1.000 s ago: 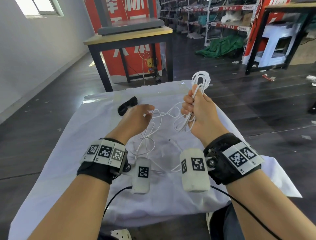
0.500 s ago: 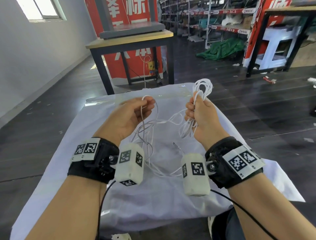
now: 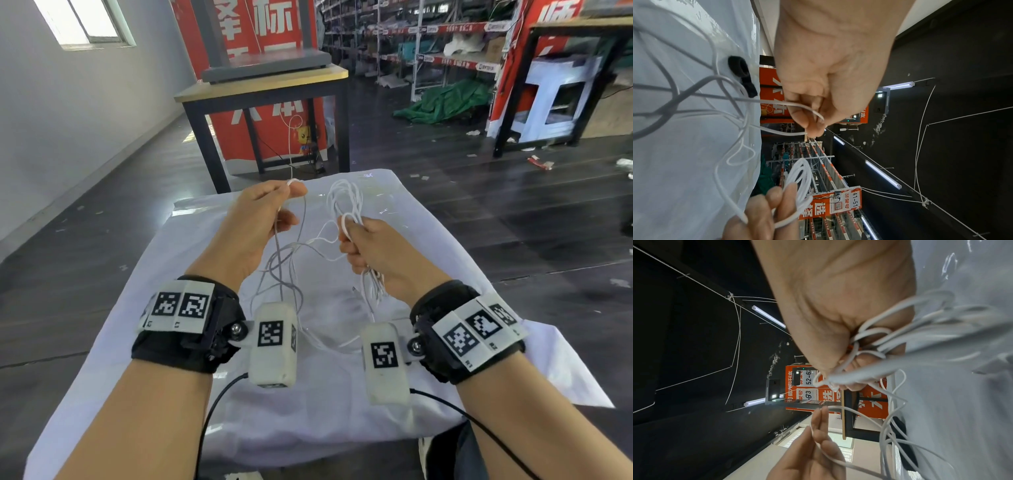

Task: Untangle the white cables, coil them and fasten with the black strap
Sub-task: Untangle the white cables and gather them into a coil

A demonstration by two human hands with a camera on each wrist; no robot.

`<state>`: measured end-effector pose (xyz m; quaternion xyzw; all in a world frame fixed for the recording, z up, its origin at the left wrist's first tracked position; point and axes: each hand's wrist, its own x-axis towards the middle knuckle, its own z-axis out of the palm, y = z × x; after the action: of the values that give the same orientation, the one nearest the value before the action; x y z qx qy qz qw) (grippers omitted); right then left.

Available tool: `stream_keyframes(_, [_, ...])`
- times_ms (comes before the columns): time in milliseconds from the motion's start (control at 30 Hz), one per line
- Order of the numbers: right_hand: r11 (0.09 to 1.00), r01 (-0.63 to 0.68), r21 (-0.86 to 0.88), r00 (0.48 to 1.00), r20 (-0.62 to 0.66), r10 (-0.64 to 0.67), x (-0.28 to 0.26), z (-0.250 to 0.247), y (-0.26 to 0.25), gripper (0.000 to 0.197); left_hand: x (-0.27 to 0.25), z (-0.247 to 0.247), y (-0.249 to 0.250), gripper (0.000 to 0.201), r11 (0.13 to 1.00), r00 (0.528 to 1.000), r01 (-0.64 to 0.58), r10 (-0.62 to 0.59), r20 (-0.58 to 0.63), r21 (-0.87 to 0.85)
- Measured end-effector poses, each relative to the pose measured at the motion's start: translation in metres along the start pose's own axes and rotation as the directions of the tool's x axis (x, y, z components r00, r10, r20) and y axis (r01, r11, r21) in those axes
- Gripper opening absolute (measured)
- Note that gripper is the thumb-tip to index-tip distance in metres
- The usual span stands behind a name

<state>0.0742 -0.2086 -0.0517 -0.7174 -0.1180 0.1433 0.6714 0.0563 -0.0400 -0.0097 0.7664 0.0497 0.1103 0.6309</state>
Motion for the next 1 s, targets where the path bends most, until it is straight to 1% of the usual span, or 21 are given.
stream_keyframes(67, [1.0,-0.001,-0.03,1.0,0.017,0.001,0.0,-0.004,-0.001,0.029,0.0,-0.004,0.002,0.025,1.0,1.0,0.002,-0.002,0.003,-0.028])
stream_keyframes(133, [0.993,-0.006,-0.117,0.996,0.092,0.017,0.0,-0.005,-0.001,0.029,-0.001,-0.004,0.005,0.025,1.0,0.999,-0.021,0.021,0.024,-0.003])
stream_keyframes(200, [0.978,-0.016,-0.206,0.983,0.174,0.053,-0.001,-0.001,0.002,0.029,-0.006,0.002,0.009,0.025,0.995,0.995,-0.078,0.073,0.067,0.069])
stream_keyframes(267, [0.967,-0.026,-0.254,0.971,0.223,0.085,-0.002,0.003,0.003,0.029,-0.012,0.008,0.012,0.026,0.967,0.978,-0.172,0.144,0.154,0.189])
stream_keyframes(333, [0.959,-0.033,-0.28,0.964,0.245,0.105,-0.003,0.007,0.004,0.028,-0.017,0.013,0.014,0.025,0.92,0.938,-0.254,0.159,0.308,0.298])
stream_keyframes(367, [0.958,-0.038,-0.285,0.965,0.239,0.109,-0.002,0.007,0.004,0.027,-0.02,0.014,0.014,0.025,0.901,0.908,-0.277,0.131,0.399,0.335])
stream_keyframes(400, [0.958,-0.044,-0.284,0.972,0.209,0.106,-0.001,0.008,0.005,0.025,-0.022,0.015,0.015,0.025,0.889,0.872,-0.288,0.091,0.481,0.355])
stream_keyframes(433, [0.96,-0.053,-0.273,0.983,0.157,0.099,0.001,0.008,0.005,0.026,-0.023,0.015,0.015,0.024,0.892,0.842,-0.285,0.057,0.537,0.352])
stream_keyframes(467, [0.972,-0.071,-0.225,0.991,0.095,0.094,0.003,0.007,0.005,0.026,-0.023,0.016,0.014,0.024,0.907,0.832,-0.265,0.044,0.553,0.327])
stream_keyframes(500, [0.988,-0.088,-0.129,0.995,0.044,0.094,0.005,0.006,0.005,0.024,-0.022,0.016,0.013,0.026,0.931,0.845,-0.234,0.053,0.532,0.279])
stream_keyframes(533, [0.996,-0.087,-0.018,0.996,0.01,0.087,0.006,0.005,0.004,0.021,-0.021,0.016,0.012,0.028,0.955,0.878,-0.196,0.07,0.473,0.223])
stream_keyframes(567, [0.996,-0.065,0.058,0.997,-0.023,0.067,0.007,0.004,0.004,0.021,-0.018,0.016,0.01,0.03,0.976,0.918,-0.146,0.072,0.391,0.164])
stream_keyframes(600, [0.996,-0.036,0.085,0.998,-0.057,0.041,0.007,0.003,0.004,0.023,-0.015,0.016,0.008,0.029,0.99,0.95,-0.083,0.045,0.31,0.111])
stream_keyframes(633, [0.996,-0.012,0.084,0.997,-0.079,0.018,0.007,0.003,0.004,0.023,-0.013,0.016,0.006,0.026,0.998,0.968,-0.011,-0.006,0.251,0.066])
stream_keyframes(700, [0.998,0.015,0.057,0.997,-0.072,-0.011,0.007,0.002,0.005,0.023,-0.011,0.016,0.002,0.025,0.993,0.97,0.107,-0.115,0.216,0.048])
stream_keyframes(733, [0.999,0.02,0.038,0.998,-0.054,-0.018,0.006,0.003,0.005,0.025,-0.01,0.017,-0.001,0.027,0.987,0.963,0.13,-0.148,0.226,0.095])
stream_keyframes(800, [0.999,0.037,-0.004,0.999,-0.006,-0.037,0.004,0.004,0.004,0.026,-0.01,0.019,-0.005,0.028,0.974,0.945,0.126,-0.176,0.277,0.189])
stream_keyframes(833, [0.998,0.05,-0.028,0.998,0.027,-0.049,0.003,0.005,0.004,0.027,-0.01,0.022,-0.007,0.027,0.974,0.938,0.134,-0.183,0.295,0.181])
stream_keyframes(867, [0.997,0.064,-0.046,0.996,0.065,-0.061,0.002,0.006,0.004,0.027,-0.01,0.024,-0.009,0.023,0.979,0.936,0.152,-0.187,0.299,0.135])
stream_keyframes(967, [0.992,0.106,-0.069,0.984,0.149,-0.095,-0.001,0.009,0.002,0.022,-0.009,0.029,-0.011,0.004,0.978,0.956,0.196,-0.176,0.234,-0.065])
stream_keyframes(1000, [0.99,0.115,-0.077,0.982,0.158,-0.102,-0.001,0.009,0.001,0.021,-0.008,0.028,-0.011,0.004,0.975,0.96,0.2,-0.174,0.219,-0.102])
